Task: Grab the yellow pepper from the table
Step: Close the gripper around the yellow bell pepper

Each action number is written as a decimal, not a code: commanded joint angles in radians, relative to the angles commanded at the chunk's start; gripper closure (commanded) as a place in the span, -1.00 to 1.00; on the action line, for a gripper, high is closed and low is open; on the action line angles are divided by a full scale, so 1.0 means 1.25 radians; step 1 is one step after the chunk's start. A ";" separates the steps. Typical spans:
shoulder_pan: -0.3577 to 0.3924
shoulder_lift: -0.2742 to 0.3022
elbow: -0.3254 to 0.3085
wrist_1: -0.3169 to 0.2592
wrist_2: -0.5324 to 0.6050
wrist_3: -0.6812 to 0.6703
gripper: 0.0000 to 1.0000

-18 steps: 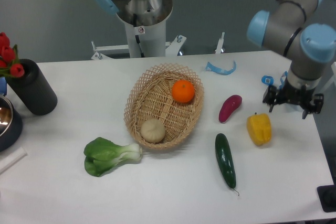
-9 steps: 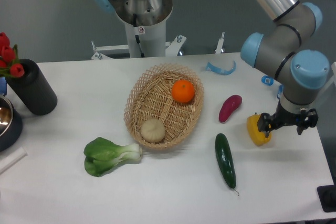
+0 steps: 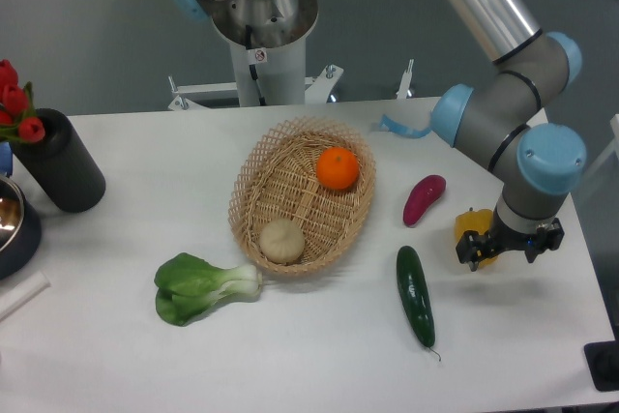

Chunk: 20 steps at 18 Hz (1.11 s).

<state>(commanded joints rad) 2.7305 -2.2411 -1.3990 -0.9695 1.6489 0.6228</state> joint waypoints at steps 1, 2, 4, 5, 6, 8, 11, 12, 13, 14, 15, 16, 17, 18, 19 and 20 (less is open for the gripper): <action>-0.001 -0.001 -0.002 0.000 0.006 -0.001 -0.99; -0.002 -0.004 -0.002 -0.002 0.010 -0.001 -0.91; -0.011 -0.006 -0.001 -0.002 0.010 -0.002 -0.86; -0.012 -0.007 -0.002 -0.002 0.011 -0.004 -0.86; -0.012 -0.007 -0.005 -0.004 0.017 -0.002 -0.86; -0.021 -0.006 -0.012 -0.004 0.031 -0.004 -0.84; -0.023 -0.004 -0.022 -0.004 0.032 -0.004 -0.62; -0.023 -0.001 -0.031 -0.002 0.032 -0.004 -0.62; -0.023 0.000 -0.039 -0.001 0.033 -0.004 -0.62; -0.023 0.000 -0.043 -0.001 0.038 -0.004 -0.62; -0.023 0.001 -0.047 0.000 0.049 -0.002 -0.62; -0.025 0.001 -0.048 -0.001 0.059 -0.002 -0.62; -0.025 0.000 -0.049 0.000 0.063 -0.002 -0.62; -0.025 0.001 -0.049 0.000 0.063 -0.002 -0.62; -0.025 0.002 -0.049 0.000 0.061 -0.001 -0.62; -0.023 0.004 -0.053 0.001 0.061 -0.001 -0.62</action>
<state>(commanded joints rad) 2.7013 -2.2366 -1.4649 -0.9680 1.7257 0.6213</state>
